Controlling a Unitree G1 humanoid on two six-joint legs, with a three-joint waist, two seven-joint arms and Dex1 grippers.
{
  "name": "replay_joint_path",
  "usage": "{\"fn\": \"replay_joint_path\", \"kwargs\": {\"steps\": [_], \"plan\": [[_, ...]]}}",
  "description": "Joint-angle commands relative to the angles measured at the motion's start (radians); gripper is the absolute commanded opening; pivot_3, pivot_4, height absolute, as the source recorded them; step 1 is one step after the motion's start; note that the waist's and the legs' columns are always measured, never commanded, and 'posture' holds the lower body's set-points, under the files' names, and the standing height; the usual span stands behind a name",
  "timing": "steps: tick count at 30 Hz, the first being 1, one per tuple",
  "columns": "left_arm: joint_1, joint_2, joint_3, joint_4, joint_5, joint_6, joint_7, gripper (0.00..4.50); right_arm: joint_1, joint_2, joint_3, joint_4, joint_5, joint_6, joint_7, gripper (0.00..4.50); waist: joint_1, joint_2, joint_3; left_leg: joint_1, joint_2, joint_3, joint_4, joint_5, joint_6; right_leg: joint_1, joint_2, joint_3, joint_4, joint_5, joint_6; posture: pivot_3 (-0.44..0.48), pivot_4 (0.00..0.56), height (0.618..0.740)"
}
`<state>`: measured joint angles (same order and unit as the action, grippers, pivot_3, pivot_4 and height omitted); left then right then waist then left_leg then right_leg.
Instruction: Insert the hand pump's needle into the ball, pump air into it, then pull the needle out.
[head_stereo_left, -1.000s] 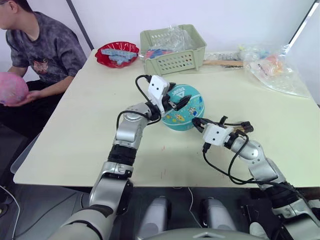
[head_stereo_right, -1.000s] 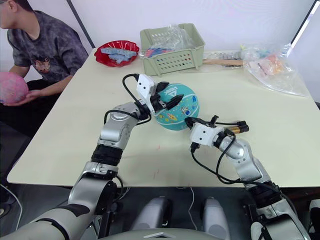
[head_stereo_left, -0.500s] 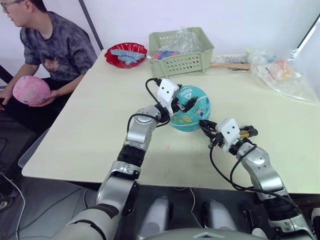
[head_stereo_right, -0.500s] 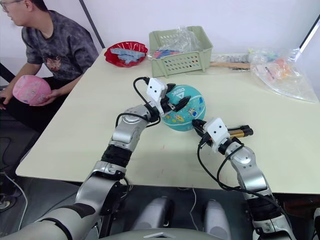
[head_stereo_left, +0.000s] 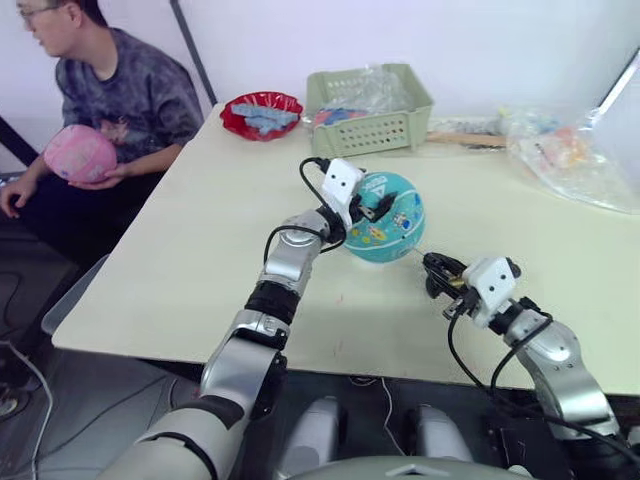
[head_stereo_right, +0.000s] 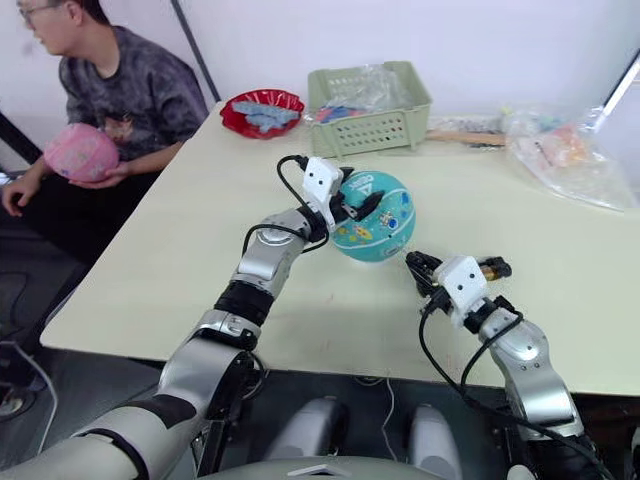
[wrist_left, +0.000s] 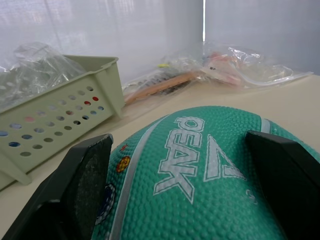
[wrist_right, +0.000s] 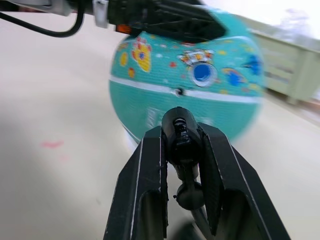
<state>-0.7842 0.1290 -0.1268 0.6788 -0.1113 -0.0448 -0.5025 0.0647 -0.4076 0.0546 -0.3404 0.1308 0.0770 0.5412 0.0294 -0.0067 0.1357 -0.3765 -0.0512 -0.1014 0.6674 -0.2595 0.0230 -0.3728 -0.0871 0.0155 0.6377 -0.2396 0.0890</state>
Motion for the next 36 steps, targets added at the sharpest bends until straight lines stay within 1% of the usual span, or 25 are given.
{"fn": "replay_joint_path", "kwargs": {"steps": [1, 5, 8, 13, 16, 19, 27, 31, 33, 36], "plan": [[0.064, -0.002, -0.021, 0.149, 0.059, 0.049, 0.019, 4.5, 0.002, -0.009, -0.029, -0.046, 0.02, -0.013, 0.003, 0.33, -0.007, 0.004, -0.004, 0.001, 0.001, -0.001, 0.0, -0.001, -0.001, 0.001, 0.0, 0.0, 0.0, 0.0, 0.0, 0.0, 0.15, 0.74], [0.069, -0.014, -0.005, 0.099, 0.028, 0.049, -0.019, 4.5, -0.006, -0.014, -0.048, -0.033, 0.034, -0.012, 0.0, 0.33, -0.008, 0.005, -0.004, 0.001, 0.0, -0.001, 0.0, -0.001, -0.001, 0.002, 0.0, -0.001, 0.0, 0.0, 0.0, 0.0, 0.15, 0.74], [0.077, -0.022, 0.011, 0.059, 0.005, 0.059, -0.048, 4.5, -0.014, -0.016, -0.056, -0.022, 0.042, -0.01, 0.003, 0.33, -0.008, 0.006, -0.005, 0.0, 0.0, -0.002, 0.0, 0.001, 0.002, 0.001, -0.001, -0.001, 0.0, 0.0, 0.0, 0.0, 0.15, 0.74], [0.118, -0.014, 0.042, -0.124, -0.072, 0.134, -0.134, 4.5, -0.036, -0.046, -0.055, 0.05, 0.016, -0.057, 0.031, 0.33, -0.013, 0.008, 0.0, -0.003, 0.0, -0.002, 0.0, 0.002, 0.002, -0.002, 0.0, -0.001, 0.0, 0.0, 0.001, 0.0, 0.15, 0.74], [0.131, 0.003, 0.052, -0.216, -0.099, 0.188, -0.16, 4.5, -0.048, -0.063, -0.051, 0.095, -0.005, -0.096, 0.039, 0.33, -0.014, 0.007, 0.003, -0.006, 0.0, -0.002, 0.0, 0.002, 0.003, -0.005, 0.0, -0.001, -0.001, 0.002, 0.003, 0.0, 0.15, 0.74], [0.129, 0.016, 0.068, -0.286, -0.123, 0.238, -0.173, 4.5, -0.054, -0.082, -0.043, 0.147, -0.043, -0.15, 0.045, 0.33, -0.014, 0.006, 0.007, -0.006, -0.001, -0.002, -0.003, 0.002, 0.003, -0.006, 0.0, -0.001, -0.002, 0.001, 0.002, 0.0, 0.15, 0.74], [0.077, 0.067, 0.096, -0.424, -0.182, 0.323, -0.221, 4.5, -0.076, -0.106, -0.041, 0.263, -0.085, -0.257, 0.051, 0.33, -0.014, 0.003, 0.02, -0.008, -0.002, -0.002, -0.015, 0.002, 0.003, -0.008, 0.0, -0.001, -0.011, 0.003, -0.003, 0.0, 0.15, 0.74], [0.072, 0.094, 0.101, -0.466, -0.191, 0.346, -0.235, 4.5, -0.085, -0.11, -0.047, 0.293, -0.085, -0.283, 0.054, 0.33, -0.015, 0.003, 0.023, -0.014, -0.004, -0.002, -0.016, 0.005, -0.002, -0.014, 0.0, 0.0, -0.012, 0.003, -0.003, 0.0, 0.15, 0.74], [0.073, 0.101, 0.111, -0.485, -0.207, 0.364, -0.239, 4.5, -0.087, -0.112, -0.05, 0.304, -0.085, -0.294, 0.055, 0.33, -0.014, 0.003, 0.024, -0.021, -0.004, -0.002, -0.016, 0.005, -0.003, -0.022, 0.0, 0.001, -0.011, 0.004, -0.003, 0.0, 0.15, 0.74], [0.091, 0.141, 0.115, -0.559, -0.24, 0.389, -0.289, 4.5, -0.083, -0.116, -0.059, 0.315, -0.079, -0.307, 0.055, 0.33, -0.016, 0.002, 0.026, -0.022, -0.004, -0.001, -0.016, 0.006, -0.003, -0.023, 0.0, 0.001, -0.011, 0.004, -0.003, 0.0, 0.15, 0.74]]}}
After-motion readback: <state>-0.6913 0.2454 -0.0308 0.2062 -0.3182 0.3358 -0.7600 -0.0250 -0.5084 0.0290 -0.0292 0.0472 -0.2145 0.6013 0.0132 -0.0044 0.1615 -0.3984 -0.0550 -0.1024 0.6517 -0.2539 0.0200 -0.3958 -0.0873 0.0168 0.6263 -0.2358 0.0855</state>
